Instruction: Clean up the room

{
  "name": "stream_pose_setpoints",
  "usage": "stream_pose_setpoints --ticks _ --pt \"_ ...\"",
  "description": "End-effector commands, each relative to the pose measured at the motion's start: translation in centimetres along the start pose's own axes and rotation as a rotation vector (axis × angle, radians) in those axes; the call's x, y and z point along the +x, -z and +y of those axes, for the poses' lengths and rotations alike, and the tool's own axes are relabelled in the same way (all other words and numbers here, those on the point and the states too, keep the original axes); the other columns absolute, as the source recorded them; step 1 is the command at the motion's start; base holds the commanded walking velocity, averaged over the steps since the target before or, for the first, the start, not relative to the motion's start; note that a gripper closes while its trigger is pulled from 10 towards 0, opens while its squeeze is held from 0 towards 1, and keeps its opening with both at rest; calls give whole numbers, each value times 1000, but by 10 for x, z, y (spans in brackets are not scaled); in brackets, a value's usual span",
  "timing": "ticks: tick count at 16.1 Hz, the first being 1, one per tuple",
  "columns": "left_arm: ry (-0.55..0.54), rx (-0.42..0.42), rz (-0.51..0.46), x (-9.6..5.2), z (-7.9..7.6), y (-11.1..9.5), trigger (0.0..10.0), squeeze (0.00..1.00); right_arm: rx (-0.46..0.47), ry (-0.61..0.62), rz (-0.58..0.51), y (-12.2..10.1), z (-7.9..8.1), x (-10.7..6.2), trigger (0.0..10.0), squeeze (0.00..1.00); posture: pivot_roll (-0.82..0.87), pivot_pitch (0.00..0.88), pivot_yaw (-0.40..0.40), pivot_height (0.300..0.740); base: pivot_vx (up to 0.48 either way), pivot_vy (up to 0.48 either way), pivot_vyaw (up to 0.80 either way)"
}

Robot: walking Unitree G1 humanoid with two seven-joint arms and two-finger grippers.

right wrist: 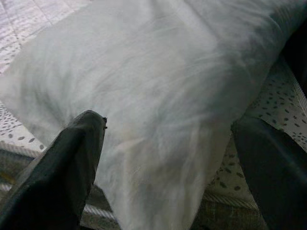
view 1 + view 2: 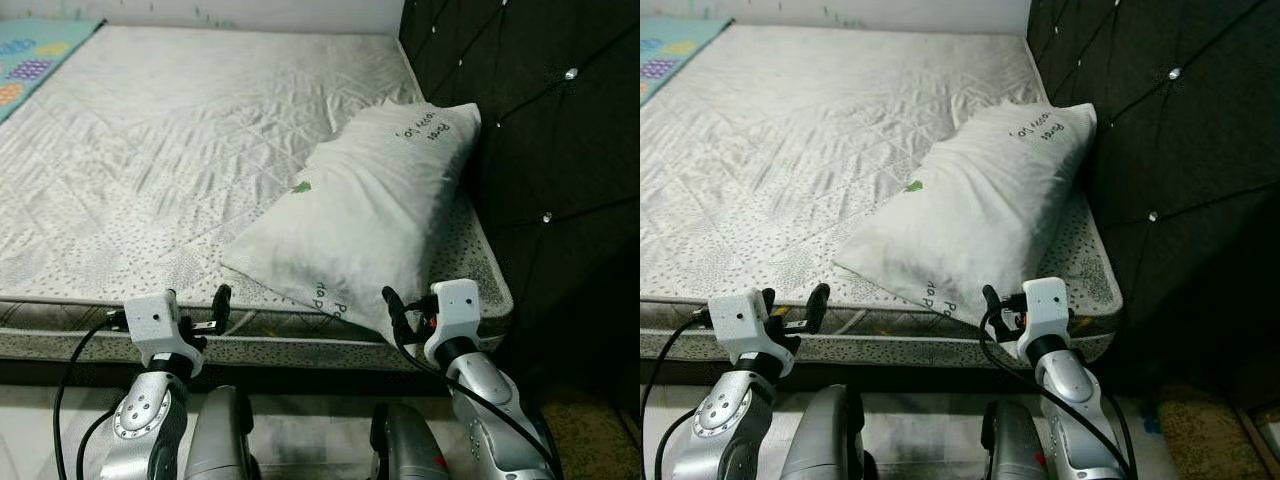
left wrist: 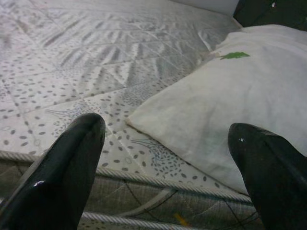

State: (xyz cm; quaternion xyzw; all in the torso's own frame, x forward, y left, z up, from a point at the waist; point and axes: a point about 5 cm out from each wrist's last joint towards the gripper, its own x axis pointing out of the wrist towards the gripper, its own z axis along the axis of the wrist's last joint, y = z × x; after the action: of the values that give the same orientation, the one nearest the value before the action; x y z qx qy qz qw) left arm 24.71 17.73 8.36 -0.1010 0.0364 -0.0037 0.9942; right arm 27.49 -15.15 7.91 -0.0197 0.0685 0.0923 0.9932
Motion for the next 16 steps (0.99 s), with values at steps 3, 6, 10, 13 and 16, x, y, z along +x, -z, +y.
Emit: stream_pose_setpoints --ticks 3,6,10,13,16 --pt "3 6 -10 1 1 -3 10000 0 -14 -5 -16 -5 1 2 10000 0 -82 130 -19 598 294 0 0" --pt "5 11 -8 0 1 -3 10000 0 -9 -8 -17 -5 2 3 10000 0 -78 130 -21 569 296 0 0" --pt "-14 26 18 1 2 0 10000 0 0 -2 -16 -4 2 3 10000 0 -78 132 -17 569 137 0 0" --pt "-15 25 20 2 2 1 10000 0 0 -6 -14 -4 2 3 10000 0 -78 132 -17 569 0 0 0" --pt "-20 26 24 2 3 1 10000 0 -11 -20 -10 -3 4 4 10000 0 -75 132 -19 559 0 0 0"
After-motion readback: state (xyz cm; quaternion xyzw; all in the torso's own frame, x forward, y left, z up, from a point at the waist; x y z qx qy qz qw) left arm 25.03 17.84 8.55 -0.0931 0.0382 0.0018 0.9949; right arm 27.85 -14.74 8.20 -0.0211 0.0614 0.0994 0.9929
